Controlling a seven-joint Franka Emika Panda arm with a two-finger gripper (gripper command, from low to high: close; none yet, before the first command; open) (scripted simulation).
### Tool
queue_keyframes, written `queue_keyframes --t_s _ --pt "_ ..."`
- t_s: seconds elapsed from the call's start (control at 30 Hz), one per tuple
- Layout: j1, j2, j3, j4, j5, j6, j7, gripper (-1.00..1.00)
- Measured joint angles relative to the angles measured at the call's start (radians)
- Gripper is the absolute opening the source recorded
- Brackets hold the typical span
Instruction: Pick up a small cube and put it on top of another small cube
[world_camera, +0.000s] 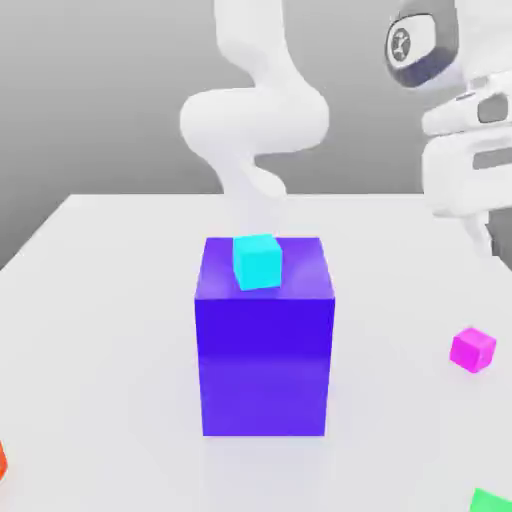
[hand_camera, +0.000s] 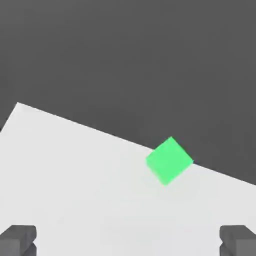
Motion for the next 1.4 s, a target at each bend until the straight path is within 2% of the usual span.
queue_keyframes --t_s 0.13,0.23,0.43,0.47,0.7,0.9,1.4 --pt "0.087 0.156 0.074 -0.06 -0.1 0.081 0.128 0.0" --pt "0.19 0.277 0.062 -0.103 -0.217 0.136 0.253 0.0" --pt "0.375 0.499 -0.149 -0.069 -0.46 0.286 0.449 0.0" --pt "0.407 0.524 -0.184 -0.063 -0.474 0.308 0.461 -1.0" --pt "0.411 0.527 -0.189 -0.062 -0.478 0.311 0.464 -1.0" --pt "0.302 0.34 -0.036 -0.105 -0.26 0.173 0.295 -1.0" --pt "0.049 0.491 -0.142 0.317 -0.207 -0.102 -0.078 -1.0"
